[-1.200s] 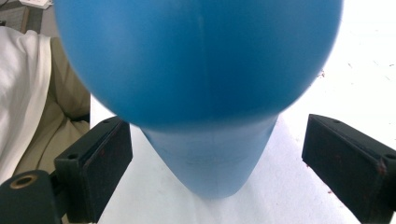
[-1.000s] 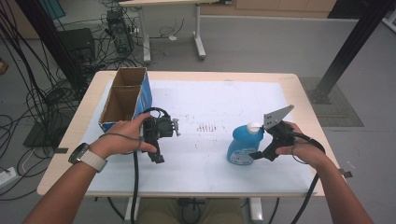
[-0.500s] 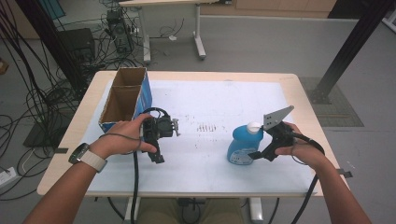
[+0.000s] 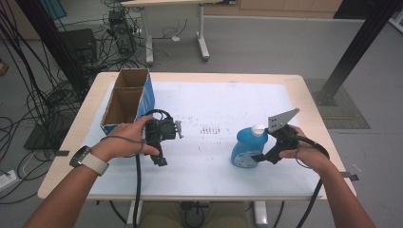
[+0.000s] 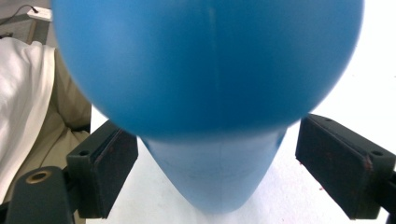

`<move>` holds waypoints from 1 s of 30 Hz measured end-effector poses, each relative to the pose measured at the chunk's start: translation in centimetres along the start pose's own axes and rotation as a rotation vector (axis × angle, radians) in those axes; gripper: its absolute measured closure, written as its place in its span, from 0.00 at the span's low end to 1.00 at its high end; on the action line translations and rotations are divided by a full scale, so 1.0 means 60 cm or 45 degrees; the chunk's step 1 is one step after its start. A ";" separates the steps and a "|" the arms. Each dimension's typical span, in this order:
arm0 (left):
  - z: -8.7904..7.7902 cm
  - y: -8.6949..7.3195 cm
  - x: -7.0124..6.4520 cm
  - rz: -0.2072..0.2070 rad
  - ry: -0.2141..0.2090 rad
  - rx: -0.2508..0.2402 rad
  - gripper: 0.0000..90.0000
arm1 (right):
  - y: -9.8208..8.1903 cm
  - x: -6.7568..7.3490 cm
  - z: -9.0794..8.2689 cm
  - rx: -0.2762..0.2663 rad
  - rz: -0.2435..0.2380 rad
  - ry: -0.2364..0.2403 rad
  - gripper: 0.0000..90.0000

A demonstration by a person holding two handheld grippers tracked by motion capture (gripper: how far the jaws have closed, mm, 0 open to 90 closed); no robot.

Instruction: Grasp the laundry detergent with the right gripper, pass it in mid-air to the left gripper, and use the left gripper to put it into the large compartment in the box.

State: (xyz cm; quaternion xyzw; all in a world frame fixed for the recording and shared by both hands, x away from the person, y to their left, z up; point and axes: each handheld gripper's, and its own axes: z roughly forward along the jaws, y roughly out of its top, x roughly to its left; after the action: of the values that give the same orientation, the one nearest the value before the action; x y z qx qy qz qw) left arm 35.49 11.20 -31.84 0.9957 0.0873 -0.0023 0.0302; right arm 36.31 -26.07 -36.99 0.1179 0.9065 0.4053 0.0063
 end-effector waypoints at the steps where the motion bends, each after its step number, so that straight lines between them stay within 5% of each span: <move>1: 0.000 0.000 0.000 -0.002 0.000 -0.002 0.13 | 0.000 0.000 0.001 -0.004 -0.001 0.002 0.15; 30: 0.001 0.000 0.000 -0.005 -0.002 -0.003 0.13 | -0.010 -0.001 0.014 -0.042 0.000 0.013 0.21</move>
State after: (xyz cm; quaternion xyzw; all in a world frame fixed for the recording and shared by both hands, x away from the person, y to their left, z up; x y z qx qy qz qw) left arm 35.51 11.21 -31.90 0.9955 0.0892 -0.0030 0.0313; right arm 36.34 -25.86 -37.99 0.1157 0.8998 0.4206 0.0036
